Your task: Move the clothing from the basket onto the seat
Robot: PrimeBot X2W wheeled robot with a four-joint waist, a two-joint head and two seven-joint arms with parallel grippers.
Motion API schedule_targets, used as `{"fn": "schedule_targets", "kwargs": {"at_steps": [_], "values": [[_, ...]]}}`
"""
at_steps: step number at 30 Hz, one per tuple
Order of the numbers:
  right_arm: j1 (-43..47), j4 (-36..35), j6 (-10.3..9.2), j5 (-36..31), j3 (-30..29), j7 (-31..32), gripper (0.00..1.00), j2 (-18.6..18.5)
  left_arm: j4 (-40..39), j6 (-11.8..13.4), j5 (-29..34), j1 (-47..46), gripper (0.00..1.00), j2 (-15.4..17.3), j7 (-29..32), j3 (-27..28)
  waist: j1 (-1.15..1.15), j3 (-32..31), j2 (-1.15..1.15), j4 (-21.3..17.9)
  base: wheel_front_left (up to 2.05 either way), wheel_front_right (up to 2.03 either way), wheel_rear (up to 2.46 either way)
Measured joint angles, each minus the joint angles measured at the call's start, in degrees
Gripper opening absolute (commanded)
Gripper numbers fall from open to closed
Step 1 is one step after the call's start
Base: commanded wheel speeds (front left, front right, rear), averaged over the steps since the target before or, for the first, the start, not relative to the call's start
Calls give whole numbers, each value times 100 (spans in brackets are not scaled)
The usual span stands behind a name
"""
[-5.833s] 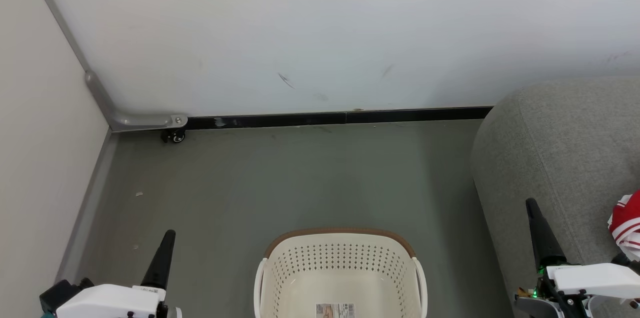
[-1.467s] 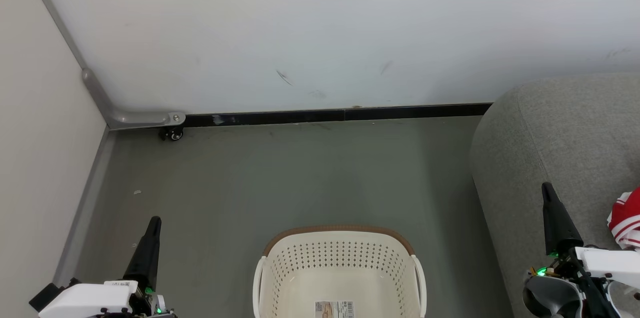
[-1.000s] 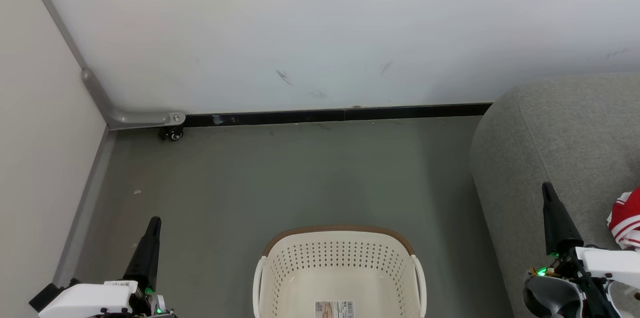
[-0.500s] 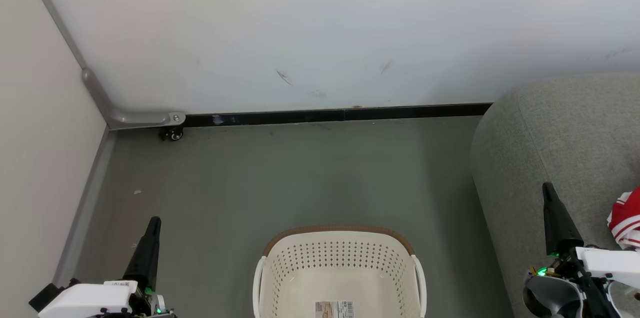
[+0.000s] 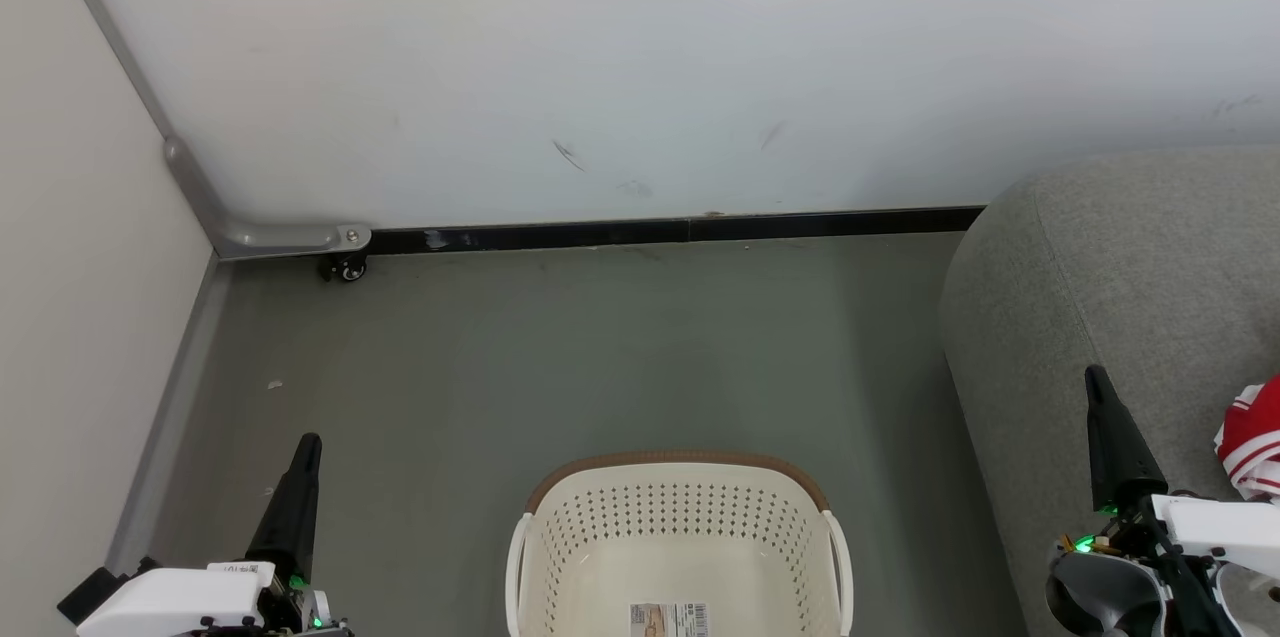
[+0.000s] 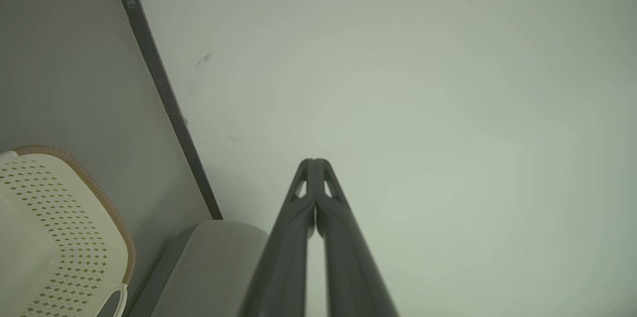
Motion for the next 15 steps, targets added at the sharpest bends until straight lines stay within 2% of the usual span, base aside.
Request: {"fn": "schedule_targets", "kwargs": {"at_steps": [15], "values": [[0,0,0,0,-7,0,0,5,-7,-1,0,0,0,-2,7,2,0,1,0,0,0,0,0]]}}
